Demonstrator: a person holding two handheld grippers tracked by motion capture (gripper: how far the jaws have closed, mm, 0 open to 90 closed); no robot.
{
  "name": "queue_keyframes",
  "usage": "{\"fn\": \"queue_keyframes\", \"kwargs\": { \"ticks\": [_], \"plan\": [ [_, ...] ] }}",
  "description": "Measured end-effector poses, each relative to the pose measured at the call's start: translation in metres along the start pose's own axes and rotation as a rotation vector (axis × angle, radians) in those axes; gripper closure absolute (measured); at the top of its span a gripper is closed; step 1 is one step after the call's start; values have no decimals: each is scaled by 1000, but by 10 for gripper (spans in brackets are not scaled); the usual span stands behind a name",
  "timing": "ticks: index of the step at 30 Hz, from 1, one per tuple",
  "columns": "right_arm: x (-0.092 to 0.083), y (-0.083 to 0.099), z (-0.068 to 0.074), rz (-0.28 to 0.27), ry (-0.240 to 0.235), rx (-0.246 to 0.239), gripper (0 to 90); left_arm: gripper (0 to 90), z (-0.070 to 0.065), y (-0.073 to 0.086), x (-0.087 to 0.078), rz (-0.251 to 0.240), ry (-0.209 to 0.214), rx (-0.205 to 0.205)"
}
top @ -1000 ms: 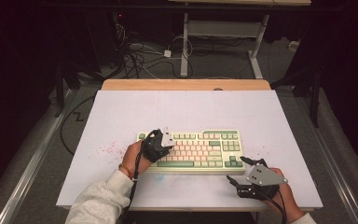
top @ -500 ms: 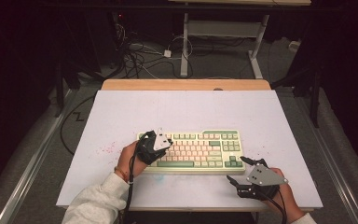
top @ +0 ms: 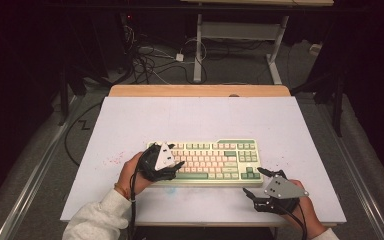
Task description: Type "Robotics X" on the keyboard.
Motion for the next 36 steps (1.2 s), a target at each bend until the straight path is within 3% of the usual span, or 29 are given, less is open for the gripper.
{"fn": "queue_keyframes", "kwargs": {
  "ticks": [4, 8, 16, 20, 26, 30, 36],
  "plan": [
    [0, -1, 0, -7, -4, 4, 250, 225, 1, 1, -5, -38, -11, -17],
    [-1, -6, -1, -31, -3, 20, 261, 190, -2, 5, -12, -65, -25, -7],
    [1, -11, -6, -40, -3, 32, 302, 161, -2, 24, -22, -41, -78, -31],
    [4, -15, -2, -45, -33, 31, 394, 161, -7, 33, -29, -38, -82, -46],
    [13, -20, 3, -31, -67, 27, 645, 161, -12, 47, -41, -33, -75, -64],
    [18, -24, 7, -16, -92, 35, 762, 161, -14, 55, -44, -25, -70, -82],
    [31, -34, 16, 4, -124, 28, 885, 161, -20, 62, -48, -12, -63, -90]
  ]
}}
Point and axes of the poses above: each handheld gripper's, and its own axes: x roughly forward along the jaws, y roughly out of its underside, z roughly to its left, the point moved 10 cm from there along x, roughly forward along the jaws, and after that the axes turned 9 degrees about x, right-handed, at the moved point
